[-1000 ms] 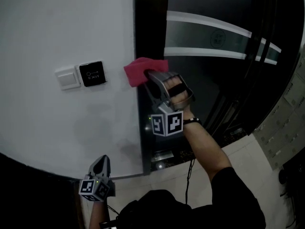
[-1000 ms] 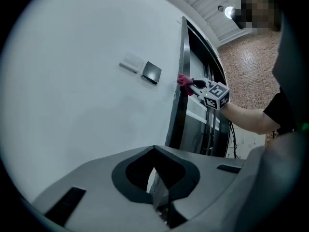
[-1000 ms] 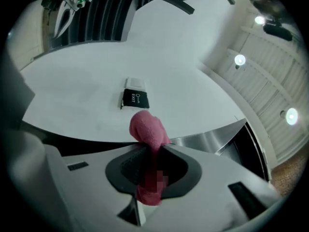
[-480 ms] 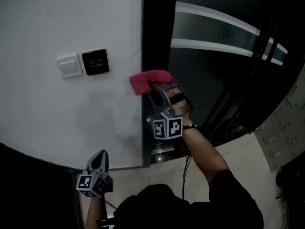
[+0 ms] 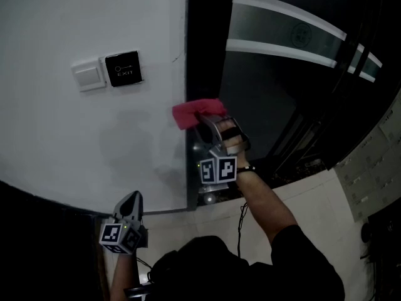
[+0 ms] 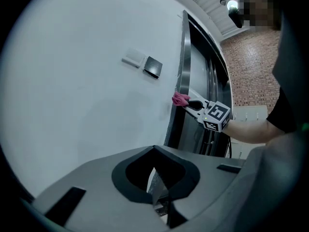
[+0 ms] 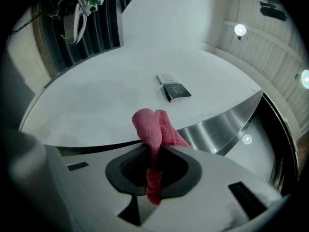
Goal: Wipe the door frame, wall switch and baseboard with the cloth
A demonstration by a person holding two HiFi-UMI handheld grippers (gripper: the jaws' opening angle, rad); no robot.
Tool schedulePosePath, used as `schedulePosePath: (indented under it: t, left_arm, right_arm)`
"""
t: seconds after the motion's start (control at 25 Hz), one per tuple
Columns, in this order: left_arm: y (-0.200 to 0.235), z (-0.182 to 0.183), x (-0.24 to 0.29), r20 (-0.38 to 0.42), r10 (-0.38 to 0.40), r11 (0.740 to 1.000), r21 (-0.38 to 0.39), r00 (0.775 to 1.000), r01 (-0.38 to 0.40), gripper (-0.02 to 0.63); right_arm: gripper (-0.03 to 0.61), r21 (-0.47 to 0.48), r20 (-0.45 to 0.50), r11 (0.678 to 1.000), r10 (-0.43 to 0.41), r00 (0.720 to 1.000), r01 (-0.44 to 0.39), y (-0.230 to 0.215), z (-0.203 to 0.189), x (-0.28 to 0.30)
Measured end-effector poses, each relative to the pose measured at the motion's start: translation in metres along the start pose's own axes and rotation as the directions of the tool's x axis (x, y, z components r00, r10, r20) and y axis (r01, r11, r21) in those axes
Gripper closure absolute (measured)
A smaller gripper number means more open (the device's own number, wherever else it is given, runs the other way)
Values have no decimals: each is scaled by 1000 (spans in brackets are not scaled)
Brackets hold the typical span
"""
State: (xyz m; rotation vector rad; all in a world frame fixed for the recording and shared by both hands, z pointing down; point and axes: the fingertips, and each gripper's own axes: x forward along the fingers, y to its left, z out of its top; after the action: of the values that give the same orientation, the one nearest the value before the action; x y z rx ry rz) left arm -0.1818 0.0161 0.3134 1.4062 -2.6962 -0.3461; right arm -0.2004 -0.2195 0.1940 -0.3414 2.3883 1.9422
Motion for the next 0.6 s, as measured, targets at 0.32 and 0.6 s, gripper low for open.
schedulePosePath:
  t: [0.32, 0.6]
  left_arm:
    - [-8, -16, 1, -35, -6, 1000, -14, 999, 5, 614]
    - [-14, -25, 5, -68, -15, 1000, -20, 998, 14, 614]
  right_arm:
    - [514, 45, -23, 997, 63, 998, -62, 45, -14, -9]
    - [515, 61, -17, 990, 131, 991, -130, 89, -26, -17]
